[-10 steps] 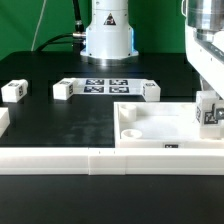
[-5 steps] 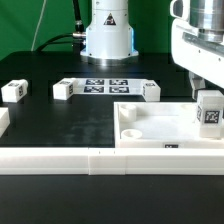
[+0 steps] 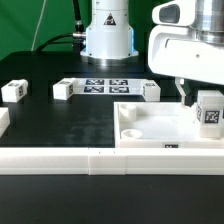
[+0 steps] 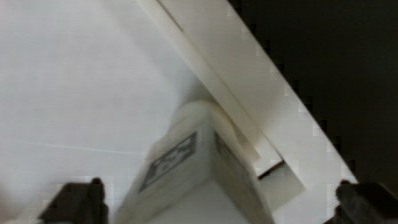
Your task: Assemble one leg
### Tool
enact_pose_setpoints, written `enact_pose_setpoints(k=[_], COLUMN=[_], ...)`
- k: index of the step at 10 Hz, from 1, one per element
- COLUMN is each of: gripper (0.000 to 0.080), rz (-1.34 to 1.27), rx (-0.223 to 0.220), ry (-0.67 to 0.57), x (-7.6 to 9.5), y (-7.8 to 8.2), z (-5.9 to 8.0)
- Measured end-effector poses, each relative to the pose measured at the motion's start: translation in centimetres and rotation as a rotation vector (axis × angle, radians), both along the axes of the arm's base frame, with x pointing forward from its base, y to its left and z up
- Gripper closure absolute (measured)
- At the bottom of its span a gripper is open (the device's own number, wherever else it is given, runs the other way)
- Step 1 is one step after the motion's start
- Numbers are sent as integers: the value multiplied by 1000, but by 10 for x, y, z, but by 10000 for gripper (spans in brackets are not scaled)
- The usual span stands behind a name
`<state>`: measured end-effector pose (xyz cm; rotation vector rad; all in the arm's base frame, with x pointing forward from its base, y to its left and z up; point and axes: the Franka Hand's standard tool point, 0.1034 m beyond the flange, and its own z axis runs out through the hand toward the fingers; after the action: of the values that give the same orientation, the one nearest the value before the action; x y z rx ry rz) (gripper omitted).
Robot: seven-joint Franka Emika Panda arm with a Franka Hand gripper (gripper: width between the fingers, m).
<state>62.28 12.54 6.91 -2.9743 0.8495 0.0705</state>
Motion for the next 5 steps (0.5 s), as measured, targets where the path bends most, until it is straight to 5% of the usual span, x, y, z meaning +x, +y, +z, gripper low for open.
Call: enact_pose_setpoints(k=[5], gripper=[151], rz=[403], rx=[4], ry=[-22], x=[0], y=[-2], z=[0])
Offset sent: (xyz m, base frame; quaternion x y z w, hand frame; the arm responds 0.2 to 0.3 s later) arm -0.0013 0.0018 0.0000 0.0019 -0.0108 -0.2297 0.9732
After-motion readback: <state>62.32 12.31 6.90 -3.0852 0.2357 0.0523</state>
